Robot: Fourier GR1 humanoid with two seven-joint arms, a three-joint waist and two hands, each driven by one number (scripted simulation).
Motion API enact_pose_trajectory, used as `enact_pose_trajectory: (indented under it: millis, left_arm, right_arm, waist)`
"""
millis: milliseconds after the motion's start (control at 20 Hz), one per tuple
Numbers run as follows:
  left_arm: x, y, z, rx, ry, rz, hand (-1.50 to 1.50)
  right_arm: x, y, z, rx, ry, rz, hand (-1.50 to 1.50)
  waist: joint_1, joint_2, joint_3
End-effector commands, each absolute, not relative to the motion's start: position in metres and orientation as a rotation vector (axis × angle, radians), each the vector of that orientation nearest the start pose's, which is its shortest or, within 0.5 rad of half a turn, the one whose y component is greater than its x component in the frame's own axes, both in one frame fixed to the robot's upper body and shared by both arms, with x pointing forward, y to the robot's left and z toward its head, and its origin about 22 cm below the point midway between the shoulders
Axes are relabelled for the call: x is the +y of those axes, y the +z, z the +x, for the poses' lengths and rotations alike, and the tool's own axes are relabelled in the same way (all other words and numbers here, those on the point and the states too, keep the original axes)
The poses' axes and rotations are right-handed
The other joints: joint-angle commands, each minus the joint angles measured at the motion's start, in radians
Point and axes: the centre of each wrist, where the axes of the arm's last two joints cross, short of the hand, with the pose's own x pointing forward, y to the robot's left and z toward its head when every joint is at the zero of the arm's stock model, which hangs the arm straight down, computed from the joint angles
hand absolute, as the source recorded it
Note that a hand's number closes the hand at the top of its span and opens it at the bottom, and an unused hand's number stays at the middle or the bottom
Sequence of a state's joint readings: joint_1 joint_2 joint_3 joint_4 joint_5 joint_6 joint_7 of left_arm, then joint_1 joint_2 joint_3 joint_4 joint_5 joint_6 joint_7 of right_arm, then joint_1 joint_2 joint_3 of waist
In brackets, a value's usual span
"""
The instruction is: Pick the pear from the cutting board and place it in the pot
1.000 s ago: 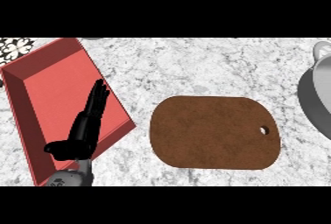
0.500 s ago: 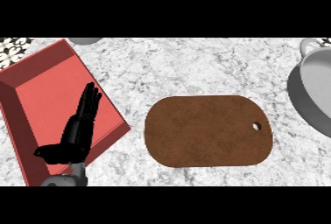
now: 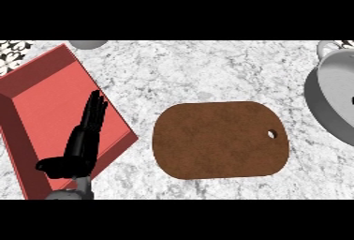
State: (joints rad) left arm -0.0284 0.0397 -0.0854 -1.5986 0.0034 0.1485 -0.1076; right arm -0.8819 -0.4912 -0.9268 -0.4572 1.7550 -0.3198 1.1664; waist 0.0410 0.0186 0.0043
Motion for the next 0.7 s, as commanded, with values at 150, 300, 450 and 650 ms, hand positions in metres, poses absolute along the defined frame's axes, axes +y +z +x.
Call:
enact_pose_trajectory:
  millis: [150,300,450,650]
  left_arm:
    - [0.21,0.013,0.245,-1.714,0.009,0.086,0.0]
    - [0.21,0.014,0.242,-1.723,0.016,0.069,0.0]
    - [0.207,0.012,0.245,-1.728,0.002,0.066,0.0]
    - [0.223,0.012,0.247,-1.706,0.018,0.094,0.0]
  right_arm:
    - [-0.422,0.068,0.385,-0.133,-0.574,-1.443,-1.5]
    - [-0.414,0.082,0.39,-0.324,-0.685,-1.573,-1.5]
    - [-0.414,0.097,0.389,-0.54,-0.849,-1.688,-1.5]
    - [-0.422,0.091,0.377,-0.647,-1.023,-1.752,-1.5]
  waist:
    - [-0.003,-0.003,0.0]
    - [-0.004,-0.009,-0.002]
    - [-0.004,-0.005,-0.001]
    - [-0.016,-0.008,-0.002]
